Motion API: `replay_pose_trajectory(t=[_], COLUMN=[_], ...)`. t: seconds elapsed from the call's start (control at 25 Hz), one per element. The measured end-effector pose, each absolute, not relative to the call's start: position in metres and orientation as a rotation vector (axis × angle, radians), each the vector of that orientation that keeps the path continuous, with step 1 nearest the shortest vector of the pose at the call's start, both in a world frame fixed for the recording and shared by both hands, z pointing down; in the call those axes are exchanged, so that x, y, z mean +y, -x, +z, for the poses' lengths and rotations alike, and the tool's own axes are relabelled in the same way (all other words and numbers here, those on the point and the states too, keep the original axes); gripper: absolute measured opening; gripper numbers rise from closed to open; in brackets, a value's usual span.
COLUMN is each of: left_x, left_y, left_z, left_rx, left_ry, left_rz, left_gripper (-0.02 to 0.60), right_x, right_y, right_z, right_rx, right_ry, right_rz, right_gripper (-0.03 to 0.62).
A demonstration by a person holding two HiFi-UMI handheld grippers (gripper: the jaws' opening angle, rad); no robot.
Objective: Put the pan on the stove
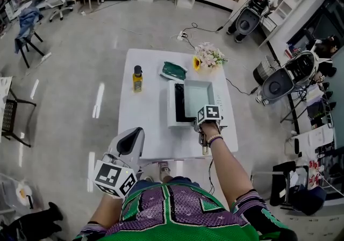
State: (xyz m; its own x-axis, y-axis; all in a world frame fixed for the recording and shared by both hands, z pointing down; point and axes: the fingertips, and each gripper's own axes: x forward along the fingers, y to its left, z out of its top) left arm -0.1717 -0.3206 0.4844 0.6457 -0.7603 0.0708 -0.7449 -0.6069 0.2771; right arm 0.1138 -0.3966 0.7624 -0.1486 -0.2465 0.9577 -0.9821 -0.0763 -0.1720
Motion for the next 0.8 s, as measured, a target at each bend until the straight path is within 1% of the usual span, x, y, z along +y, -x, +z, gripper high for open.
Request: replay_pose_trajectory(t=[0.2,0.52,0.8], left_x=[-0.316,-0.310,-0.297], left_y=[0.171,0.170,0.167], left_z=[0.479,0.475,0.468], left_rx=[-1.213,-1.223,-1.220], left_ry=[-2.596,-2.602,-2.626], left_rz=[-0.084,-0.078,-0.083], left_gripper=[0.018,0.018,0.018], right_x=[-0.397,-0.406,-0.404], right_y=[-0.114,-0.116,-0.119], right_z=[0.760,0.744,0.729], right_rx=[-1.476,-1.533,-1.561], right_ry=[-1.394,-1.424,-1.465], right_rz=[1.299,1.320,1.284], right_gripper=[0.172,0.209,0.219])
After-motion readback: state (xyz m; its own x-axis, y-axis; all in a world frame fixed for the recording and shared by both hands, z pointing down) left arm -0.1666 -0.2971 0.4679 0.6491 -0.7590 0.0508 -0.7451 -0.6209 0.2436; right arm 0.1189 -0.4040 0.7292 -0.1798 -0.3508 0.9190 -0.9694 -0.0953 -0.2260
